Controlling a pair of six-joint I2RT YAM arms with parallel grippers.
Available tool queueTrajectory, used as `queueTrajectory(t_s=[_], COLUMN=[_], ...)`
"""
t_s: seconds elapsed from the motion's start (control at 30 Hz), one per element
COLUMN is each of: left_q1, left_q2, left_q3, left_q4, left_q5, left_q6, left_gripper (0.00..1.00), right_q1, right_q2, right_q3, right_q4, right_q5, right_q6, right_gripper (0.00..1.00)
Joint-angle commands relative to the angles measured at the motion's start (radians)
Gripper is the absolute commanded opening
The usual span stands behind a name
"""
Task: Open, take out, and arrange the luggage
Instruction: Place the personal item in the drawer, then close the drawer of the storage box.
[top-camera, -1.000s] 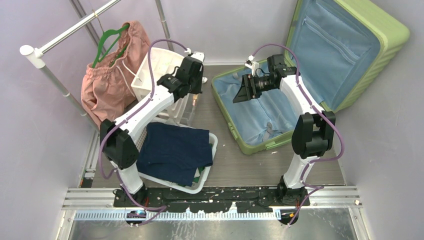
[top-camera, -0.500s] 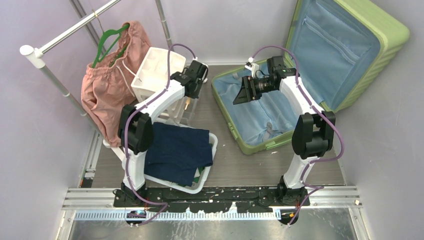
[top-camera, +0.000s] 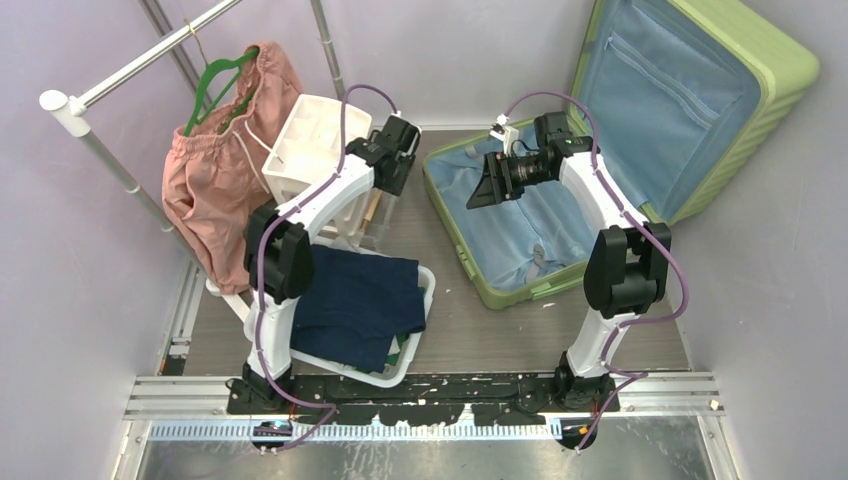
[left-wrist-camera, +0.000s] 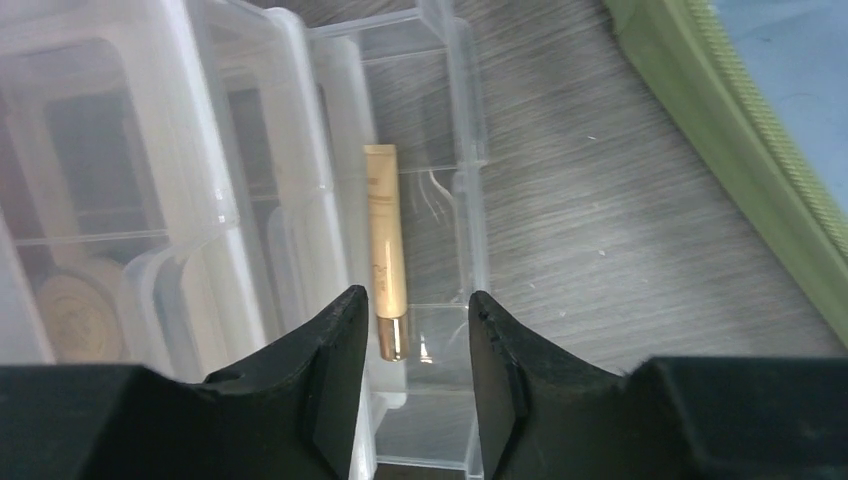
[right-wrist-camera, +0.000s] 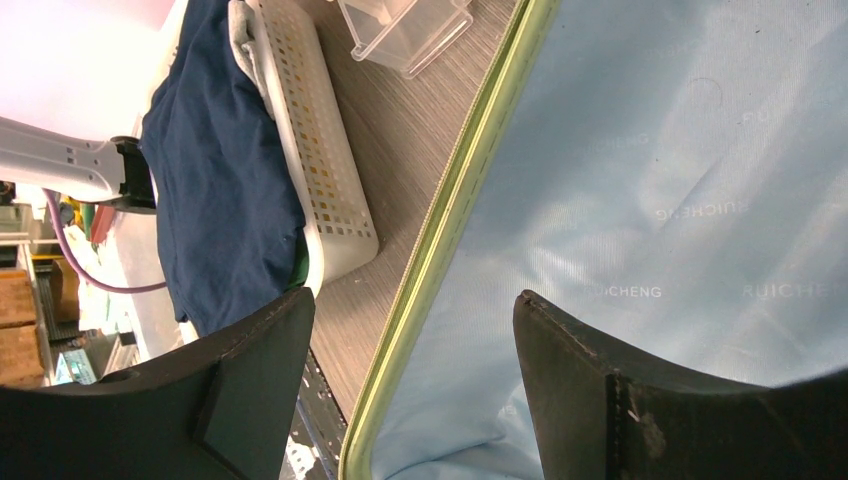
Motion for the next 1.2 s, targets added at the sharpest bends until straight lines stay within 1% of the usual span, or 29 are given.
queueTrajectory(t_s=[0.0,0.13,0.27,0.4,0.67,0.73,0.8,0.83,0.93,1.0,1.07,1.17], left_q1=[0.007,0.008,0.007,0.007,0.006,0.003,0.001,0.001,0.002,0.009,0.023,0.03], left_q2=[-0.065,-0.086,-0.067,-0.021,0.054,0.079,0.094,0.102,0.119,0.13,0.137,0.139], left_q3=[0.047,0.012,-0.011,-0.008,-0.004,0.003,0.012,0.014,0.02,0.031,0.047,0.076], left_q4=[-0.027,-0.009,0.006,-0.001,-0.003,-0.014,-0.026,-0.029,-0.031,-0.028,-0.031,-0.041], left_q5=[0.132,0.221,0.271,0.28,0.215,0.178,0.098,0.049,-0.108,-0.167,-0.172,-0.158], left_q6=[-0.025,-0.069,-0.1,-0.127,-0.144,-0.133,-0.119,-0.112,-0.074,-0.044,-0.02,0.0], left_gripper=[0.39,0.18,0.05,0.0,0.0,0.01,0.03,0.05,0.31,0.42,0.45,0.48], right_q1=[-0.007,-0.007,-0.008,-0.008,-0.011,-0.011,-0.012,-0.012,-0.014,-0.014,-0.014,-0.016], right_q2=[-0.061,-0.055,-0.05,-0.052,-0.056,-0.054,-0.055,-0.056,-0.057,-0.058,-0.06,-0.065], right_q3=[0.01,0.013,0.016,0.013,0.006,0.007,0.007,0.007,0.006,0.007,0.008,0.009], right_q4=[0.019,0.018,0.017,0.019,0.02,0.02,0.02,0.02,0.02,0.019,0.019,0.018], right_q5=[-0.006,-0.006,-0.006,-0.004,-0.001,0.001,0.001,0.001,-0.001,0.0,0.001,0.003], right_q6=[-0.017,-0.017,-0.017,-0.016,-0.019,-0.02,-0.02,-0.02,-0.019,-0.02,-0.02,-0.019], right_gripper=[0.78,0.78,0.78,0.78,0.78,0.78,0.78,0.78,0.78,0.78,0.78,0.78])
